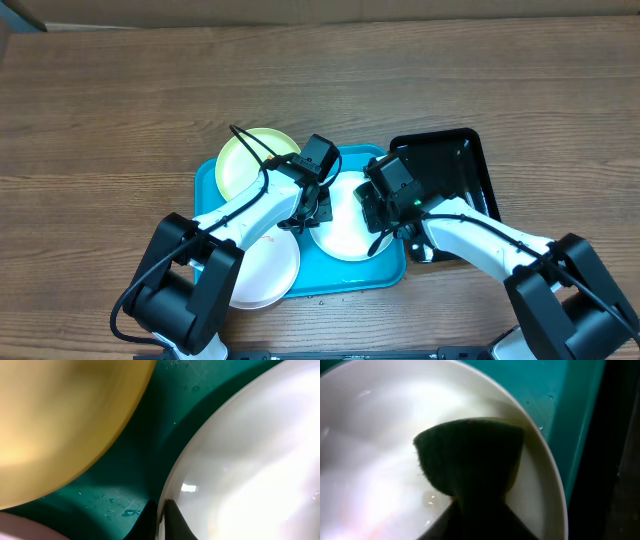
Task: Clean dirty plates on tray and stack at the side
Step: 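Move sponge onto white plate and scrub it, left gripper holding rim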
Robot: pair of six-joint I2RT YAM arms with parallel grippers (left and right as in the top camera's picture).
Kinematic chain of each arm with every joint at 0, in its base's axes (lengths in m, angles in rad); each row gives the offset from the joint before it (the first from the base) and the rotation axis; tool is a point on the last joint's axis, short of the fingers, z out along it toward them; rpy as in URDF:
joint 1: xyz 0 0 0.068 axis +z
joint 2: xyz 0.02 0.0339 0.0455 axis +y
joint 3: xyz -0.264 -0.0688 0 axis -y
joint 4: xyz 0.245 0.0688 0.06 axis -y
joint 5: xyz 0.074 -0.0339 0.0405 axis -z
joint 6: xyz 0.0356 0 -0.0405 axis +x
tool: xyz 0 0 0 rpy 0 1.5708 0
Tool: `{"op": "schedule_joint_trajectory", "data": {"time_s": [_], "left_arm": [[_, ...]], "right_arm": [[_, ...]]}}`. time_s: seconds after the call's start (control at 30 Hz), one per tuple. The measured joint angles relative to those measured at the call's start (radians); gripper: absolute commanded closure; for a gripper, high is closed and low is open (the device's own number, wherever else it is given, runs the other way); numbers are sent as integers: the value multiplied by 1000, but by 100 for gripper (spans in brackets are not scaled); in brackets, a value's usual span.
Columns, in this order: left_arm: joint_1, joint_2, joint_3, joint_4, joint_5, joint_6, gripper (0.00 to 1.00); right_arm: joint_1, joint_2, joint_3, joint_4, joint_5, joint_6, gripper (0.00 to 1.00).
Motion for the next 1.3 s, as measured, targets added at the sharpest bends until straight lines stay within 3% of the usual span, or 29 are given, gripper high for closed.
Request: {"op": "schedule_joint_trajectory", "data": {"time_s": [0.53, 1.0, 1.3], "left_arm": [[0, 0, 0, -3, -4, 0, 96], [0, 0, 0, -3, -4, 0, 96], [0, 0, 0, -3, -5, 0, 96]], "right_arm": [[6, 8, -6, 24, 0, 221, 96], [72, 16, -10, 77, -70, 247, 96], [-50, -24, 138, -96, -147, 192, 96]]}}
